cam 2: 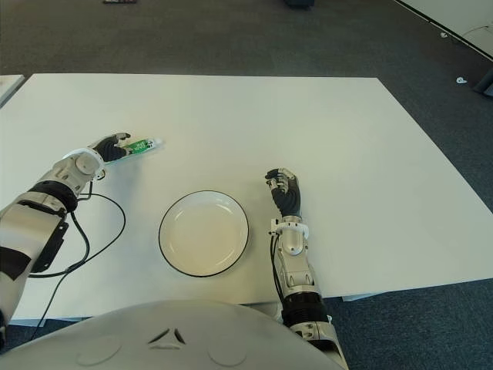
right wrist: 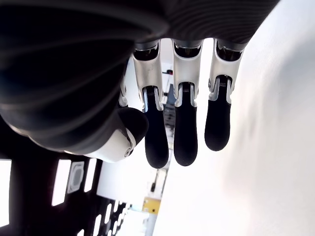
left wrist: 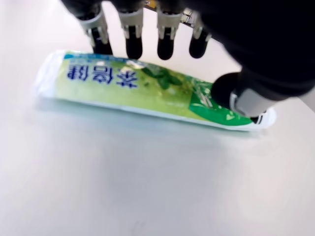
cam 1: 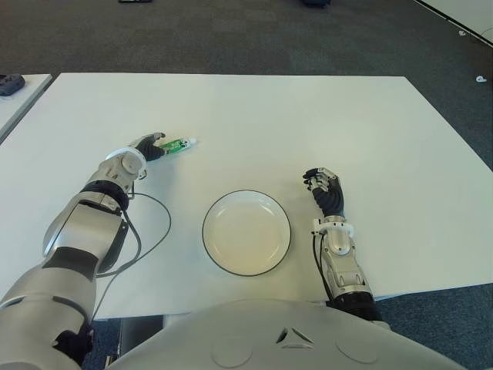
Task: Put the toothpaste on the table into the plate.
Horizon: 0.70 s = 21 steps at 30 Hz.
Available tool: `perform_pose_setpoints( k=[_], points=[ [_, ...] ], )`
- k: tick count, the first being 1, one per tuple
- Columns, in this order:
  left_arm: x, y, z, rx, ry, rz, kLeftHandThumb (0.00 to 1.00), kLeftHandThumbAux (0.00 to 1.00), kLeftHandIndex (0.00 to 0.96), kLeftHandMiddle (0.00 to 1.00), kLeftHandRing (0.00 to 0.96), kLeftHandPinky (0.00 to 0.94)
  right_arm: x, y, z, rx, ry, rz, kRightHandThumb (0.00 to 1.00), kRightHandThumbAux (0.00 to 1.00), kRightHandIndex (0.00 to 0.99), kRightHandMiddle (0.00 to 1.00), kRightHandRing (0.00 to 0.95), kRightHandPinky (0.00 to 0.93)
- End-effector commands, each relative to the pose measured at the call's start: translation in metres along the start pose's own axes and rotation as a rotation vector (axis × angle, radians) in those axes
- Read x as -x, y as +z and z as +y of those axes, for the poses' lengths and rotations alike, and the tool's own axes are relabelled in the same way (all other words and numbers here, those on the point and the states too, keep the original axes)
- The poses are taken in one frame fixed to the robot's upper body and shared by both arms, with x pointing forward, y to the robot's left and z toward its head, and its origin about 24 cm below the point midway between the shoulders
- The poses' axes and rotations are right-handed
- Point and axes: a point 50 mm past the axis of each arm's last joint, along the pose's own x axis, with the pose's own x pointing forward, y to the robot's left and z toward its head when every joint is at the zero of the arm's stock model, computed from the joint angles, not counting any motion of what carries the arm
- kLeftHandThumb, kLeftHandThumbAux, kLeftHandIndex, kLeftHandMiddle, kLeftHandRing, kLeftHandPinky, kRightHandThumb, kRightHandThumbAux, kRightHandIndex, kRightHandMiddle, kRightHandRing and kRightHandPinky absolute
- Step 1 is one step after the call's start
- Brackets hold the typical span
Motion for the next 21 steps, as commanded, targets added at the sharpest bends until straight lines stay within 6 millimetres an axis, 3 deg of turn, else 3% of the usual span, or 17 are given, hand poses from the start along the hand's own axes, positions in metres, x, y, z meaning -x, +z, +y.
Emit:
perform_pose_setpoints(
  k=[1, 10, 21],
  points=[
    [0.0021, -0.0101, -0.02, 0.025, -0.084, 0.039, 0.612, 0.476, 0.084, 0.075, 0.102, 0.202, 0.0008, -0.0008, 0.0016, 0.011, 0.011, 0.015, 0.708, 0.731, 0.422, 0.479, 0.471, 0.484],
    [0.0016, -0.0072, -0.0206, -0.002, -0.104, 0.025, 0.61, 0.477, 0.091, 0.089, 0.114, 0.198, 0.0012, -0.0015, -0.0003, -0.002, 0.002, 0.011, 0.71, 0.732, 0.422, 0.48, 0.471, 0.479],
    [0.0009, -0.0028, -0.0224, -0.16, -0.176, 0.019, 0.601, 0.463, 0.076, 0.066, 0.09, 0.173, 0.0012, -0.0014, -0.0009, -0.006, 0.0, 0.01, 0.71, 0.732, 0.421, 0.477, 0.468, 0.479]
  ],
)
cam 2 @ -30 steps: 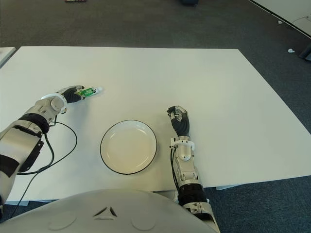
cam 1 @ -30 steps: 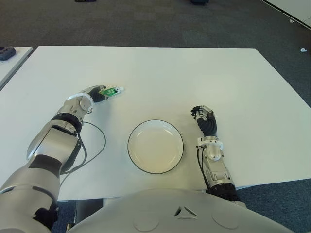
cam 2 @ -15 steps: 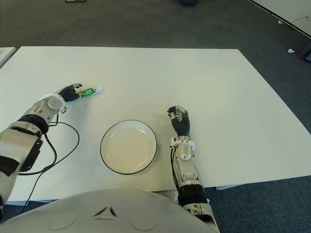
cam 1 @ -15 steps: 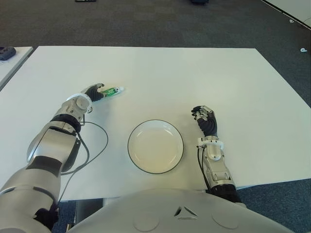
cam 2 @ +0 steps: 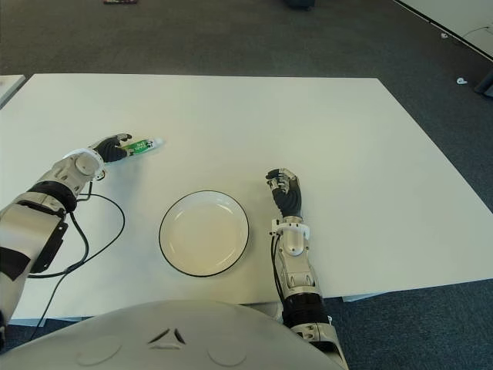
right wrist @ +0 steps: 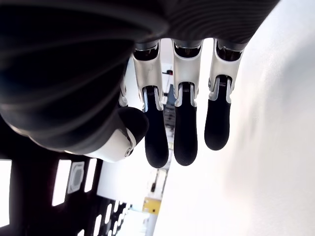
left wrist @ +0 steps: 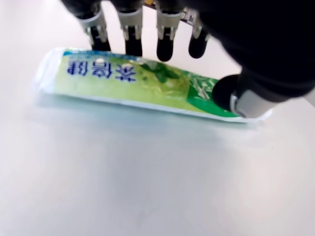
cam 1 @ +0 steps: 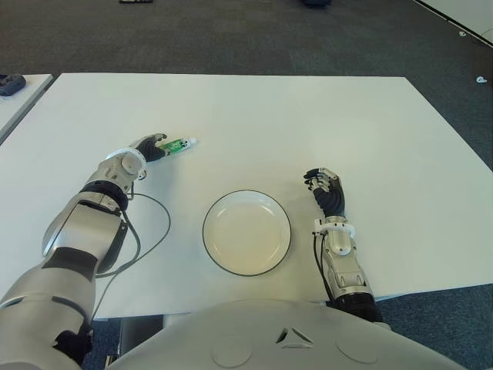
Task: Put the toothpaste on the table into the plate.
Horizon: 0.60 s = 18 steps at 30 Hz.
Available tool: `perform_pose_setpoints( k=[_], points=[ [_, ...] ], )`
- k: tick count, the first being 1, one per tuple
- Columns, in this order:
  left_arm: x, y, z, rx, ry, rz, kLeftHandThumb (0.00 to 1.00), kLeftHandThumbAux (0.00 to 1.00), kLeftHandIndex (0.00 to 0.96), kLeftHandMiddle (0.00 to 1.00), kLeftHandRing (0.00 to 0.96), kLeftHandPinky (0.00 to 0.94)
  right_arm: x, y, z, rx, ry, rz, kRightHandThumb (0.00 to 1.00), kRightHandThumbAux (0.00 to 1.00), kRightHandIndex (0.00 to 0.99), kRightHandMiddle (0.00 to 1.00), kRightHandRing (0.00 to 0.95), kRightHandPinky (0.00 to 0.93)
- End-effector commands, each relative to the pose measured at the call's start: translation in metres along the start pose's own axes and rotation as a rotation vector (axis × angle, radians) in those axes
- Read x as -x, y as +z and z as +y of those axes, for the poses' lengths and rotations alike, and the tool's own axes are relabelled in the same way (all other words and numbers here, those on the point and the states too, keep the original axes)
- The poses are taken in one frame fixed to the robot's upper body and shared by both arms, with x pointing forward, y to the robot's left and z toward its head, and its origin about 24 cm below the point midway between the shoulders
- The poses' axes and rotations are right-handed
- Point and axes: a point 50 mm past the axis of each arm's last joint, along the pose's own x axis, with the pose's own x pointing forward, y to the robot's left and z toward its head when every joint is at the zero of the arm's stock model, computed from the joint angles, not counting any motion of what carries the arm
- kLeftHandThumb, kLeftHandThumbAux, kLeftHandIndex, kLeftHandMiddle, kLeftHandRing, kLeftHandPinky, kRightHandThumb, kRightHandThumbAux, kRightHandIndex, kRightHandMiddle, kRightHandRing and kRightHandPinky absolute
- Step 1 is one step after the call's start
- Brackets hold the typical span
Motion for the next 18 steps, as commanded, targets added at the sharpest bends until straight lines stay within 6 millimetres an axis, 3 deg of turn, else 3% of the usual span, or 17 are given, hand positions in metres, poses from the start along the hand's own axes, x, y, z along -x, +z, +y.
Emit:
perform_pose_setpoints(
  k=[1, 7, 18],
  points=[
    [0.0002, -0.0035, -0.0219, -0.097, -0.143, 0.03, 0.6, 0.462, 0.073, 0.065, 0.089, 0.169, 0.0008, -0.0012, 0.0004, -0.005, 0.001, 0.009, 0.71, 0.732, 0.421, 0.477, 0.469, 0.479],
    [0.0, -0.0024, -0.0227, -0.274, -0.204, 0.041, 0.595, 0.439, 0.045, 0.044, 0.07, 0.139, 0.0008, -0.0012, -0.0002, -0.007, 0.001, 0.007, 0.706, 0.732, 0.42, 0.474, 0.471, 0.484],
    [0.0007, -0.0028, -0.0234, -0.43, -0.275, 0.05, 0.646, 0.398, 0.032, 0.031, 0.058, 0.164, 0.0017, -0.0003, -0.0004, 0.0, -0.007, 0.009, 0.706, 0.732, 0.421, 0.469, 0.465, 0.479]
  ],
)
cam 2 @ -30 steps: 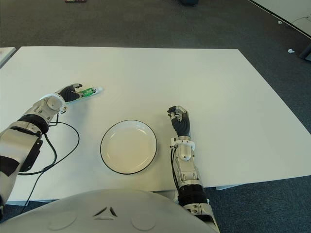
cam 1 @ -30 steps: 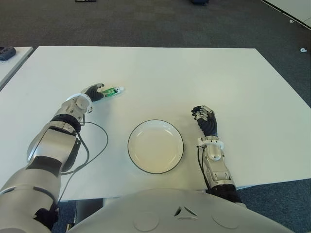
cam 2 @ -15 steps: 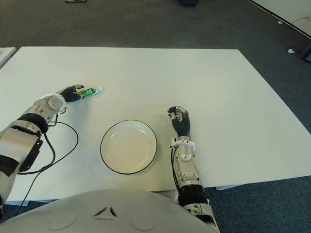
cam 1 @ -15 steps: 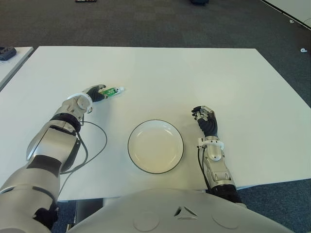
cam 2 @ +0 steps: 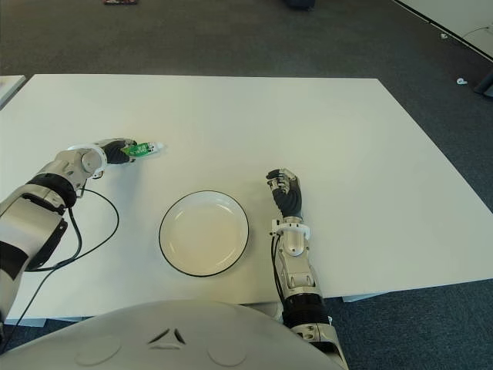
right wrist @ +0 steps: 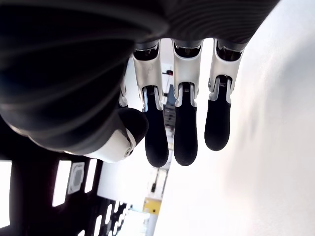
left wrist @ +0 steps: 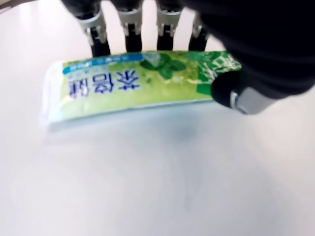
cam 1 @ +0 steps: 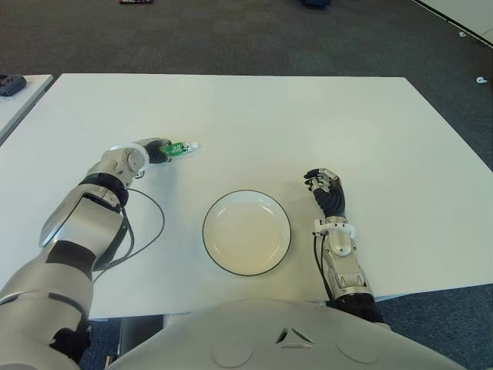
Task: Put the toothpaste on the table into the plate.
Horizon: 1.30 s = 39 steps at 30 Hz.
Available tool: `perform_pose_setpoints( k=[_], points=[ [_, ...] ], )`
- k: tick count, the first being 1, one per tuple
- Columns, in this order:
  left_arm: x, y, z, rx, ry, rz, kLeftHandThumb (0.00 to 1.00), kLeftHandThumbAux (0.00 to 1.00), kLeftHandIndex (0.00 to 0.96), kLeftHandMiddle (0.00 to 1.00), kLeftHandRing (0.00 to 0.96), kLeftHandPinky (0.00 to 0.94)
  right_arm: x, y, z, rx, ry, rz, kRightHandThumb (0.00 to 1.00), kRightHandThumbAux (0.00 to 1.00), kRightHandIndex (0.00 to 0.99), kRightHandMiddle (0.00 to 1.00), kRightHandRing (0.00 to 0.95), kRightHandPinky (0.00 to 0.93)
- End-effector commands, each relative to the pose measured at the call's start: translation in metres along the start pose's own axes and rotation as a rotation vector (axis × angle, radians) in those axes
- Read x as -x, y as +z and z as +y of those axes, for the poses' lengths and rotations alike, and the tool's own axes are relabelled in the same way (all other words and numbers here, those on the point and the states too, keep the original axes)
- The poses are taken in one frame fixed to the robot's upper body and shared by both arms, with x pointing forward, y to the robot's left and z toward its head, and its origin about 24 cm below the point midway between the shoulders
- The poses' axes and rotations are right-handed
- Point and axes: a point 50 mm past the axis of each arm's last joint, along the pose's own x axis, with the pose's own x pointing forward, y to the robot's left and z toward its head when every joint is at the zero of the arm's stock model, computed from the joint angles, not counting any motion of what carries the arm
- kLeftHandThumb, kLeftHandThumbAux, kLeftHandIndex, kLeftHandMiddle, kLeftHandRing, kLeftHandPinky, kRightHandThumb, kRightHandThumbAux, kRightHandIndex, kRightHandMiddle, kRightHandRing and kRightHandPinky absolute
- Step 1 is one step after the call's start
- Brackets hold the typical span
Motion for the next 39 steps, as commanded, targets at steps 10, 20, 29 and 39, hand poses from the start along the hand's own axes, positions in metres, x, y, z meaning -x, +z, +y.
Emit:
perform_pose_setpoints(
  k=[10, 20, 29, 39],
  points=[
    [-0.002, 0.0, -0.032, -0.372, -0.179, 0.036, 0.638, 0.402, 0.017, 0.046, 0.073, 0.188, 0.001, 0.0, 0.0, -0.012, -0.015, 0.001, 0.709, 0.73, 0.422, 0.474, 0.468, 0.479],
    [-0.003, -0.001, -0.041, -0.555, -0.223, 0.071, 0.593, 0.421, 0.0, 0.044, 0.075, 0.183, 0.002, -0.001, -0.001, -0.017, -0.037, 0.005, 0.71, 0.73, 0.422, 0.466, 0.452, 0.461],
    [-0.002, -0.005, -0.046, -0.524, -0.237, 0.089, 0.607, 0.423, 0.004, 0.057, 0.097, 0.225, 0.003, -0.001, -0.003, -0.02, -0.056, 0.001, 0.71, 0.73, 0.422, 0.464, 0.449, 0.462],
    [-0.002, -0.007, -0.05, -0.517, -0.236, 0.091, 0.633, 0.411, 0.035, 0.088, 0.135, 0.257, 0.004, 0.0, -0.006, -0.022, -0.075, -0.012, 0.709, 0.729, 0.422, 0.47, 0.461, 0.476]
  ],
)
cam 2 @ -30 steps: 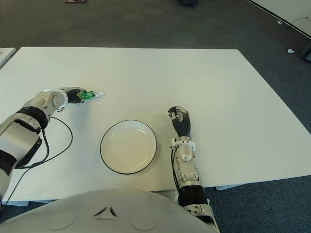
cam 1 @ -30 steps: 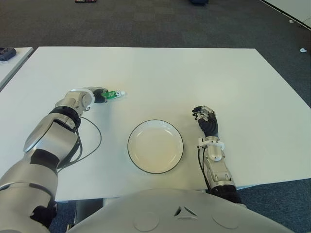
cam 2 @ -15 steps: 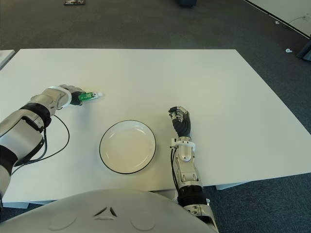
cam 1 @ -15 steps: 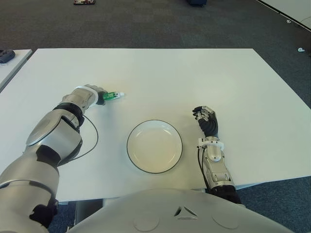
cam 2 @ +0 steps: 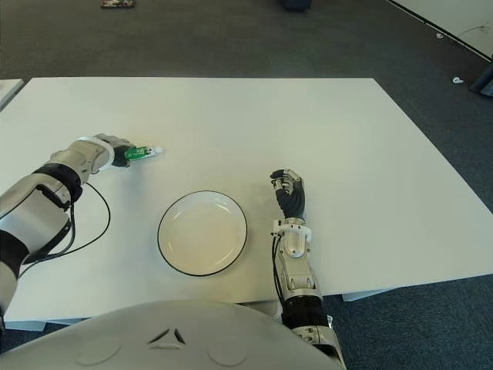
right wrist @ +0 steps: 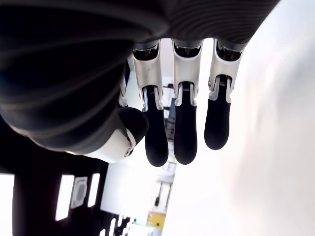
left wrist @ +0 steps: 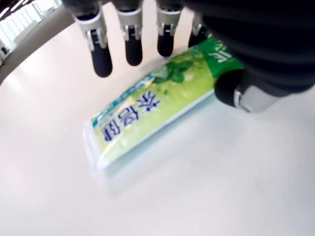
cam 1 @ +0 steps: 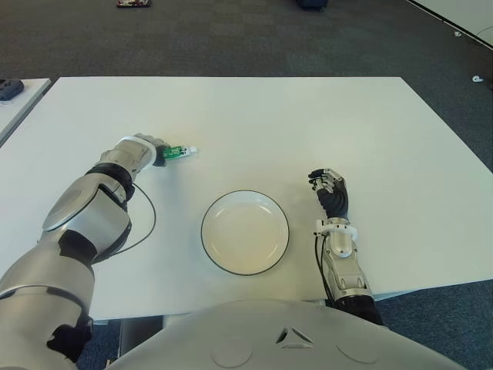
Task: Put the toothpaste on the table into the plate.
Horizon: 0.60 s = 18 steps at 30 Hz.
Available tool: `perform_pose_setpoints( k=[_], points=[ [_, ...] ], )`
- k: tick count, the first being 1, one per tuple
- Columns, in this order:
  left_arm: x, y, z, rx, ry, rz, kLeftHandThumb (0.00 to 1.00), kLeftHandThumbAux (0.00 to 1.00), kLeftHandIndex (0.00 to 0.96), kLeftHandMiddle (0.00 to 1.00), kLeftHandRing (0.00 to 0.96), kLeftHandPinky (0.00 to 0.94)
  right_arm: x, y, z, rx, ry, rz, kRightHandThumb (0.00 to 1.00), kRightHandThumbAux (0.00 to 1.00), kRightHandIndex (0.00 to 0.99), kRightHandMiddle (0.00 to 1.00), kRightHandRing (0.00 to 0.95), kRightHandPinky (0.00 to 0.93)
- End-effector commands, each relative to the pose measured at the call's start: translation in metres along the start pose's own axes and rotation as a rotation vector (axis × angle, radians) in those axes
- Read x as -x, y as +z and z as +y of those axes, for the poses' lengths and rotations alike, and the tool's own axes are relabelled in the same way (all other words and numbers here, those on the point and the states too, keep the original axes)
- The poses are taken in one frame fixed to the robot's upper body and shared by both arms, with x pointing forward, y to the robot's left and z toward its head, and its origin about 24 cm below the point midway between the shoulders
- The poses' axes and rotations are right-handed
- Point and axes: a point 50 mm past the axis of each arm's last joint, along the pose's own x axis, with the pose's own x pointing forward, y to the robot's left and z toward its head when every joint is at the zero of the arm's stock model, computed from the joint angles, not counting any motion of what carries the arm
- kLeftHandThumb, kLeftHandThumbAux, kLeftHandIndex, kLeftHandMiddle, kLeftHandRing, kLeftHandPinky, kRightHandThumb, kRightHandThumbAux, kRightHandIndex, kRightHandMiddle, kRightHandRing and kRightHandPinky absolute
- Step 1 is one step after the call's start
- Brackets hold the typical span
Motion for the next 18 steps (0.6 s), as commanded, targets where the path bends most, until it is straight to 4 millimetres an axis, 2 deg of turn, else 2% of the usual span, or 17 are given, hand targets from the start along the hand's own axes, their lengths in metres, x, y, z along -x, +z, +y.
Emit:
perform_pose_setpoints(
  k=[1, 11, 18],
  points=[
    [-0.0021, 0.0102, -0.0503, -0.02, -0.165, -0.018, 0.635, 0.414, 0.039, 0.09, 0.137, 0.259, 0.0007, 0.0004, -0.001, -0.007, -0.012, -0.011, 0.709, 0.729, 0.422, 0.472, 0.462, 0.478],
    [-0.0022, 0.0124, -0.0517, -0.001, -0.152, -0.033, 0.611, 0.438, 0.027, 0.079, 0.129, 0.248, -0.0002, 0.0008, -0.0023, -0.008, -0.018, -0.028, 0.709, 0.729, 0.423, 0.478, 0.467, 0.477],
    [-0.0028, 0.0164, -0.0493, 0.101, -0.133, -0.05, 0.59, 0.46, 0.028, 0.076, 0.124, 0.235, -0.0013, 0.001, -0.0038, 0.002, -0.02, -0.039, 0.708, 0.73, 0.422, 0.476, 0.466, 0.473]
  ],
)
